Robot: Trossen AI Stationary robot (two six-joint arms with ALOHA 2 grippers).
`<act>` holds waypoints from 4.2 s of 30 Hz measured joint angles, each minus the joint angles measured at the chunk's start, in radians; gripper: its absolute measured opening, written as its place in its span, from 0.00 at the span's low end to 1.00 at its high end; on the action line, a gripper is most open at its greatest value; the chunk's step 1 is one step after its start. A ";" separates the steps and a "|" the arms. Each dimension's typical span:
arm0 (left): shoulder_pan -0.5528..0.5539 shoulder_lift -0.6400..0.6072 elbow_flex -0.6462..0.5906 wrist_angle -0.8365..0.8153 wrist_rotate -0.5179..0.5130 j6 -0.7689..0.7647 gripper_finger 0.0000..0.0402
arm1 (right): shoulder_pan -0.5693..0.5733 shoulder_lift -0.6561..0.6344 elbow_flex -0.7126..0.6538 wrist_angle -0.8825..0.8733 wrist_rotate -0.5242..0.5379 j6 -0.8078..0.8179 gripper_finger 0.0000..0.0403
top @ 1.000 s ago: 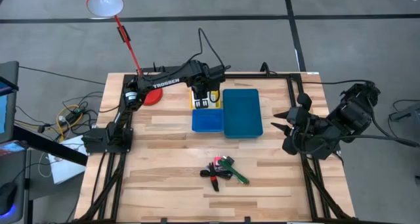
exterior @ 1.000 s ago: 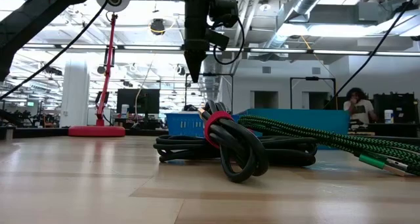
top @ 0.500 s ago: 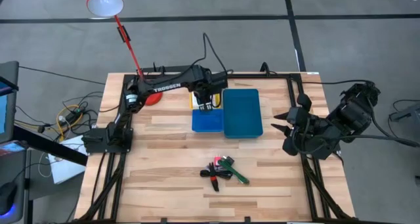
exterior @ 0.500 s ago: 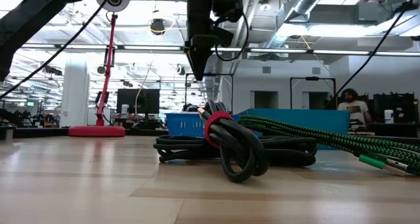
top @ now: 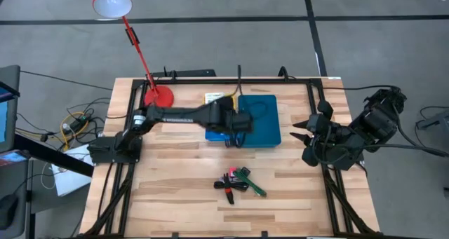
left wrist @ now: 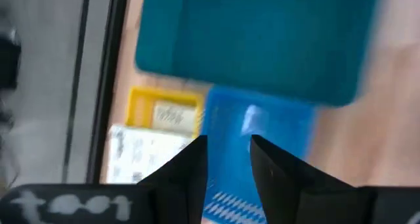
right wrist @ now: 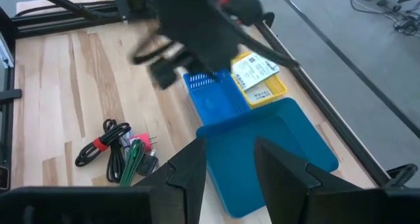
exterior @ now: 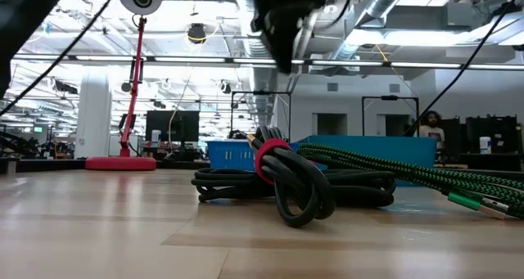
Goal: Pick and place items into bin
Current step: Put the green charger cable into the light blue bin
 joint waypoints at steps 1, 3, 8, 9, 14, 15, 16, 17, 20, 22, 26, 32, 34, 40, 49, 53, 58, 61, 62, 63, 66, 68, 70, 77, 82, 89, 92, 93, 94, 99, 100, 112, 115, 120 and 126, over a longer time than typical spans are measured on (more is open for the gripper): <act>-0.020 -0.014 0.000 0.017 0.000 -0.008 0.26 | 0.000 0.000 0.000 0.000 -0.001 0.000 0.31; -0.055 -0.053 0.000 0.034 -0.002 -0.018 0.26 | 0.000 0.000 0.000 0.000 -0.002 0.001 0.30; -0.118 -0.190 0.000 0.050 -0.003 -0.030 0.26 | 0.000 0.000 0.000 0.000 -0.002 0.002 0.31; -0.128 -0.224 0.000 0.048 -0.003 -0.031 0.26 | 0.000 0.000 0.000 0.000 -0.002 0.002 0.31; -0.166 -0.414 -0.011 0.043 -0.007 -0.031 0.26 | 0.000 0.000 0.000 0.000 0.000 0.038 0.31; -0.173 -0.453 -0.019 0.040 -0.001 -0.024 0.26 | 0.000 0.000 0.000 0.000 0.000 0.048 0.31; -0.176 -0.492 -0.034 0.036 0.016 -0.009 0.26 | 0.000 0.000 0.000 0.000 0.000 0.057 0.31; -0.180 -0.533 -0.056 0.025 0.037 0.004 0.26 | 0.000 0.001 -0.001 0.000 0.001 0.066 0.30; -0.178 -0.662 -0.169 -0.013 0.101 0.020 0.26 | 0.000 0.003 -0.026 0.000 0.013 0.091 0.31; -0.169 -0.753 -0.284 -0.004 0.124 0.009 0.26 | -0.001 0.004 -0.062 0.001 0.024 0.117 0.31; -0.159 -0.949 -0.574 0.157 0.172 -0.044 0.26 | -0.022 0.004 -0.153 0.015 0.043 0.181 0.31; -0.160 -1.179 -0.999 0.517 0.357 -0.111 0.26 | -0.048 0.004 -0.306 0.147 0.042 0.275 0.30; -0.169 -1.232 -1.125 0.643 0.365 -0.137 0.26 | -0.039 0.004 -0.363 0.251 0.025 0.268 0.31; -0.200 -1.335 -1.438 0.941 0.363 -0.175 0.26 | -0.001 0.036 -0.515 0.601 -0.045 0.137 0.31; -0.203 -1.373 -1.659 1.199 0.327 -0.092 0.26 | -0.008 0.205 -0.538 0.767 -0.129 0.141 0.31; -0.203 -1.355 -1.663 1.196 0.295 -0.052 0.26 | -0.046 0.298 -0.539 0.767 -0.228 0.175 0.31; -0.202 -1.353 -1.663 1.197 0.285 -0.044 0.26 | -0.088 0.401 -0.539 0.769 -0.350 0.216 0.31; -0.203 -1.353 -1.663 1.197 0.284 -0.038 0.26 | -0.098 0.459 -0.538 0.771 -0.438 0.217 0.31; -0.203 -1.353 -1.663 1.196 0.284 -0.038 0.26 | -0.099 0.475 -0.538 0.774 -0.462 0.217 0.31; -0.203 -1.353 -1.663 1.193 0.284 -0.038 0.26 | -0.102 0.491 -0.538 0.783 -0.482 0.217 0.31; -0.203 -1.353 -1.663 1.180 0.284 -0.045 0.26 | -0.103 0.519 -0.539 0.813 -0.515 0.217 0.33; -0.202 -1.353 -1.663 1.174 0.283 -0.048 0.26 | -0.102 0.525 -0.536 0.860 -0.515 0.217 0.34; -0.203 -1.353 -1.663 1.170 0.283 -0.054 0.26 | -0.103 0.524 -0.536 0.891 -0.515 0.217 0.36; -0.202 -1.353 -1.663 1.126 0.283 -0.063 0.26 | -0.106 0.522 -0.536 0.952 -0.523 0.217 0.47; -0.202 -1.353 -1.662 1.081 0.283 -0.063 0.26 | -0.118 0.522 -0.536 0.956 -0.538 0.214 0.53; -0.202 -1.353 -1.662 1.074 0.284 -0.090 0.26 | -0.118 0.522 -0.536 0.956 -0.541 0.211 0.54; -0.203 -1.353 -1.662 1.075 0.284 -0.090 0.26 | -0.118 0.522 -0.536 0.956 -0.541 0.217 0.53; -0.203 -1.353 -1.662 1.076 0.284 -0.091 0.26 | -0.118 0.523 -0.536 0.957 -0.541 0.217 0.53; -0.203 -1.353 -1.662 1.075 0.284 -0.095 0.26 | -0.118 0.529 -0.536 0.963 -0.540 0.219 0.53; -0.203 -1.353 -1.662 1.075 0.284 -0.106 0.26 | -0.118 0.568 -0.539 1.004 -0.541 0.239 0.53; -0.202 -1.352 -1.662 1.076 0.284 -0.106 0.26 | -0.118 0.577 -0.540 1.002 -0.540 0.244 0.53; -0.203 -1.352 -1.662 1.073 0.284 -0.109 0.26 | -0.118 0.642 -0.543 0.981 -0.549 0.283 0.49; -0.203 -1.352 -1.662 1.074 0.286 -0.114 0.26 | -0.118 0.659 -0.543 0.974 -0.567 0.286 0.46; -0.203 -1.352 -1.662 1.074 0.287 -0.117 0.26 | -0.117 0.672 -0.539 0.972 -0.563 0.293 0.38; -0.203 -1.352 -1.662 1.074 0.287 -0.118 0.26 | -0.117 0.672 -0.540 0.955 -0.559 0.322 0.20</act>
